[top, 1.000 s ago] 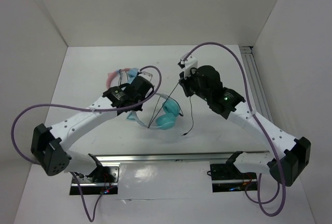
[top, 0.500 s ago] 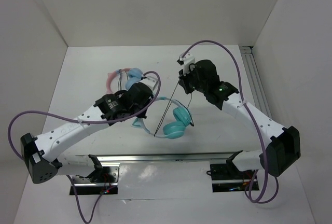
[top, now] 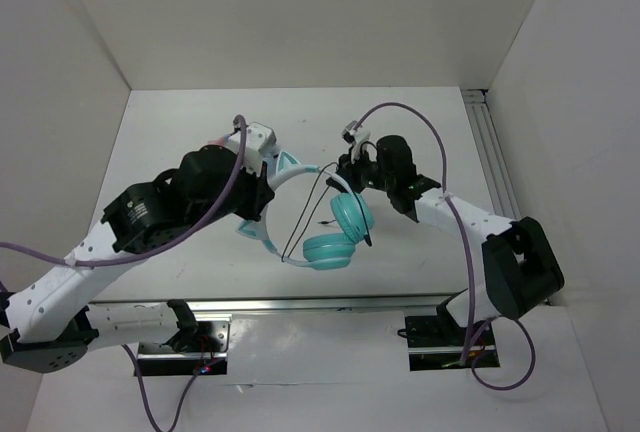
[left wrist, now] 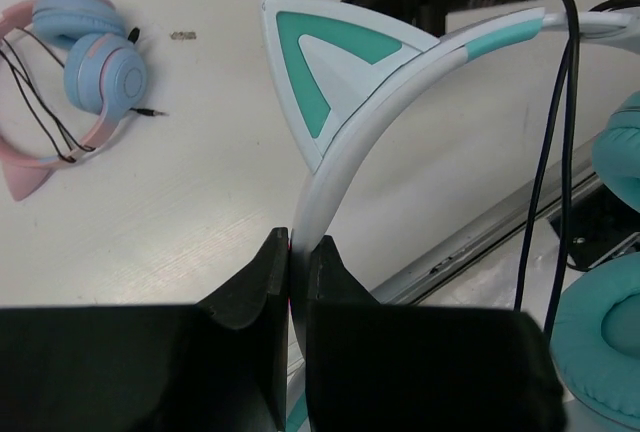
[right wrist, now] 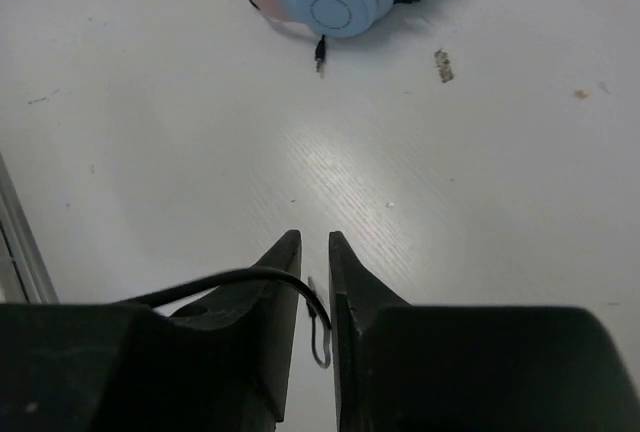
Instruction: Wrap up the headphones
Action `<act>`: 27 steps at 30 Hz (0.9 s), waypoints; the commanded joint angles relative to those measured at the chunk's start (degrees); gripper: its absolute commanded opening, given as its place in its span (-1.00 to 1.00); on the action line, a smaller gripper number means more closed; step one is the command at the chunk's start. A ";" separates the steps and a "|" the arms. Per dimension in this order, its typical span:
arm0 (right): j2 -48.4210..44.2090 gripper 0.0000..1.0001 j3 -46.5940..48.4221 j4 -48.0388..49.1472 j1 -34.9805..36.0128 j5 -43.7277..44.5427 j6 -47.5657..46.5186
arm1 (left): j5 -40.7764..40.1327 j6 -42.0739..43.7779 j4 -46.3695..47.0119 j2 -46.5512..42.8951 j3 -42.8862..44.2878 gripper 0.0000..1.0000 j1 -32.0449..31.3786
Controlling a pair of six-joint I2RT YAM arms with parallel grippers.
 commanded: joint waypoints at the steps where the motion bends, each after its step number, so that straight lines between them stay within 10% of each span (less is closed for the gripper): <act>1: 1.82 -0.49 -3.60 18.89 1.23 -7.27 6.92 | 3.54 -2.15 6.11 -1.79 3.45 -1.00 -0.36; 27: 31.87 -0.38 -5.37 45.12 8.44 -8.08 20.37 | -10.17 -10.85 6.20 -3.36 5.12 -1.00 -0.36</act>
